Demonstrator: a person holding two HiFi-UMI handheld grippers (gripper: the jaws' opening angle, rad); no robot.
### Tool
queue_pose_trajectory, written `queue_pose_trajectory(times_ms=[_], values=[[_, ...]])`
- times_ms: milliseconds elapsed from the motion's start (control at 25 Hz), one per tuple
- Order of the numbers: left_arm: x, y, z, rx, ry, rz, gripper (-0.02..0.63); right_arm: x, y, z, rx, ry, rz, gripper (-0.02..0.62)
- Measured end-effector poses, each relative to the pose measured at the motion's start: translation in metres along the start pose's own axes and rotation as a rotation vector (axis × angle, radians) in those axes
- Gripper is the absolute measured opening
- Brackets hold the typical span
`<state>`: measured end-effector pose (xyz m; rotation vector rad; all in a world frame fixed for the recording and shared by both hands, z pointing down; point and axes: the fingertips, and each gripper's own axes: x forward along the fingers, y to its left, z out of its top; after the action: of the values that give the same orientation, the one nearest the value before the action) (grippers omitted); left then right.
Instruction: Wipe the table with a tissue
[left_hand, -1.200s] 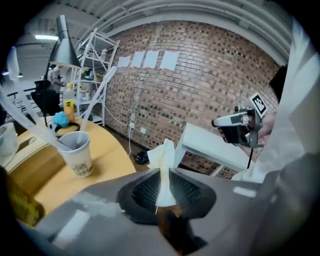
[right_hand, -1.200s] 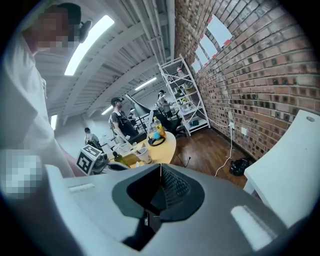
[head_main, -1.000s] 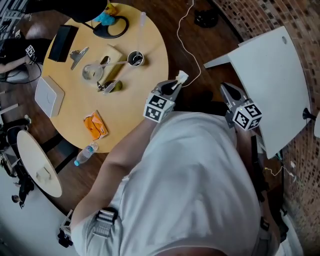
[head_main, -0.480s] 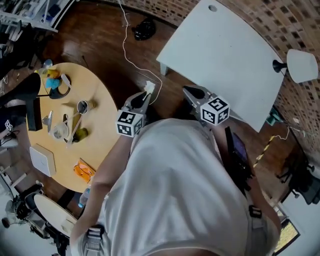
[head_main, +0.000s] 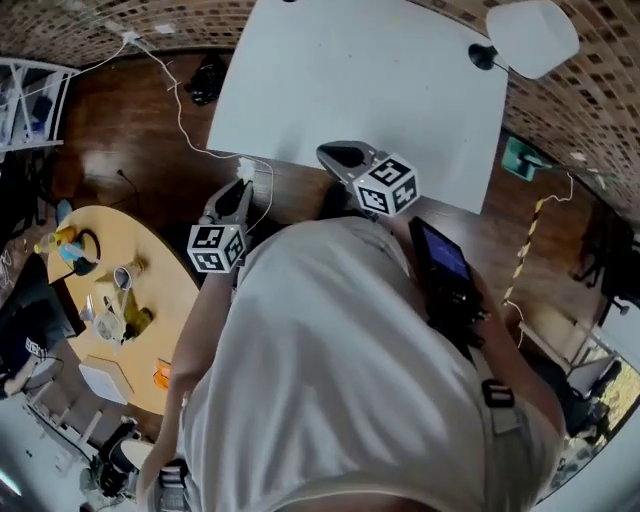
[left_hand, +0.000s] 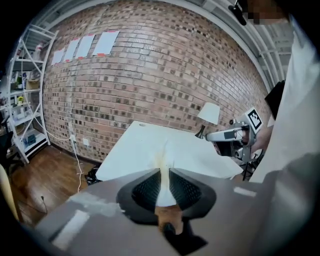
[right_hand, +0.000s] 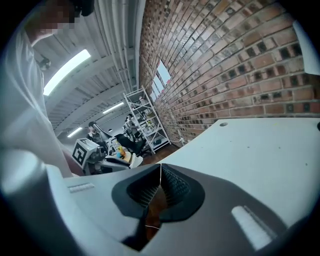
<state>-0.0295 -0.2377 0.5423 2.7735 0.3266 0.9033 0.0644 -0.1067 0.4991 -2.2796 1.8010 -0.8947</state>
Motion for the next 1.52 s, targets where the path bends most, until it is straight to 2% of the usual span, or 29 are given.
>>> queue_pose_trajectory(times_ms=[240,680,920,1120,1320,1520], values=[[0.053,-0.04,0.037,0.061,0.013,-0.028,0.061,-0.05,-0.048,0.004,0.02,-0.004,-0.044,0.009],[0.103,-0.052,0.081,0.126,0.057,-0.117,0.063,-0.073,-0.098,0.025,0.085,-0.078,-0.161,0.009],[0.13,-0.035,0.081,0.148,0.12,-0.187,0.063,-0.064,-0.116,0.018,0.155,-0.076,-0.24,0.009],[0.16,-0.006,0.093,0.101,0.14,-0.234,0.061,-0.054,-0.13,0.028,0.184,-0.067,-0.317,0.009],[0.189,0.039,0.091,0.063,0.194,-0.23,0.061,-0.036,-0.138,0.04,0.204,-0.057,-0.392,0.009],[0.216,0.067,0.09,0.028,0.235,-0.215,0.058,-0.028,-0.142,0.044,0.255,-0.062,-0.444,0.009]])
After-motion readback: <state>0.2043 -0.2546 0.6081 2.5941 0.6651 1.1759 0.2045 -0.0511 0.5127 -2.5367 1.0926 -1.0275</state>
